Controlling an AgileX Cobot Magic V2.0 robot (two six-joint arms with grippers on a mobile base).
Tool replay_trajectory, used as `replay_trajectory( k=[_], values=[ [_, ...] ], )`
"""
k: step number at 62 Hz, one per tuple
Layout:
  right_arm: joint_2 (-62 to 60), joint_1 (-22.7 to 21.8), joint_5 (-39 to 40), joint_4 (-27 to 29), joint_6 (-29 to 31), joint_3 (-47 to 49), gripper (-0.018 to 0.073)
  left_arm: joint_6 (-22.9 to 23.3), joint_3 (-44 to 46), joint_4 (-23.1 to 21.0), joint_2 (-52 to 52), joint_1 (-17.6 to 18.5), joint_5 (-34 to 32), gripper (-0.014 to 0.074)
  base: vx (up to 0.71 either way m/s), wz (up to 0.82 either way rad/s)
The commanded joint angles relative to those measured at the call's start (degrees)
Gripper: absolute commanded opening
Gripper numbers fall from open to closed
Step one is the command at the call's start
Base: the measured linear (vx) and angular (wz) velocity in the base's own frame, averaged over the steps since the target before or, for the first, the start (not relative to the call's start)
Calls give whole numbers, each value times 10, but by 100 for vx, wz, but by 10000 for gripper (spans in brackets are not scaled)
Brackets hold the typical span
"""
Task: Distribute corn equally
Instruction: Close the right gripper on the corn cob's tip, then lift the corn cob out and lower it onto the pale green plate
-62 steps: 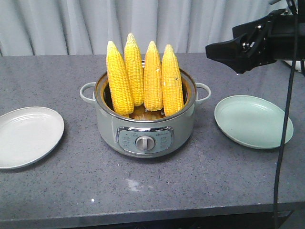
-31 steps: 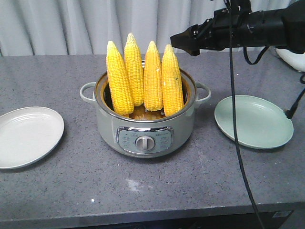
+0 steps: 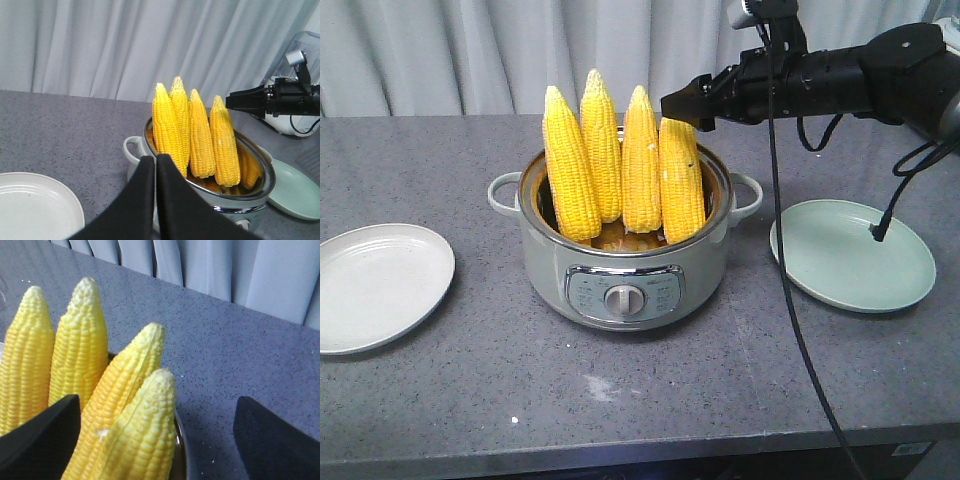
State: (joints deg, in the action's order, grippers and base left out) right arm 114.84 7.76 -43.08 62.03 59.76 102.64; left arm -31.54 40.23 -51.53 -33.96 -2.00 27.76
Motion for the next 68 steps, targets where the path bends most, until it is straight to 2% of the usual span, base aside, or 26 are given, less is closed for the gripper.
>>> replay_trajectory(
  k=[1,14,25,36,53,68],
  values=[
    [-23,5,5,25,1,20,595,0,20,-18,-5,0,-24,4,0,0],
    [-12,36,34,6,3,20,594,0,20,-18,-5,0,-24,4,0,0],
    [-12,35,55,1,-23,19,546,0,20,-18,-5,0,-24,4,0,0],
    [-12,36,50,-33,-30,19,372,0,20,-18,-5,0,-24,4,0,0],
    [-23,35,43,-34,-24,19,-3,0,20,-18,-5,0,-24,4,0,0],
    [-114,32,78,-34,-24,19,-8,0,20,-18,-5,0,-24,4,0,0]
  ],
)
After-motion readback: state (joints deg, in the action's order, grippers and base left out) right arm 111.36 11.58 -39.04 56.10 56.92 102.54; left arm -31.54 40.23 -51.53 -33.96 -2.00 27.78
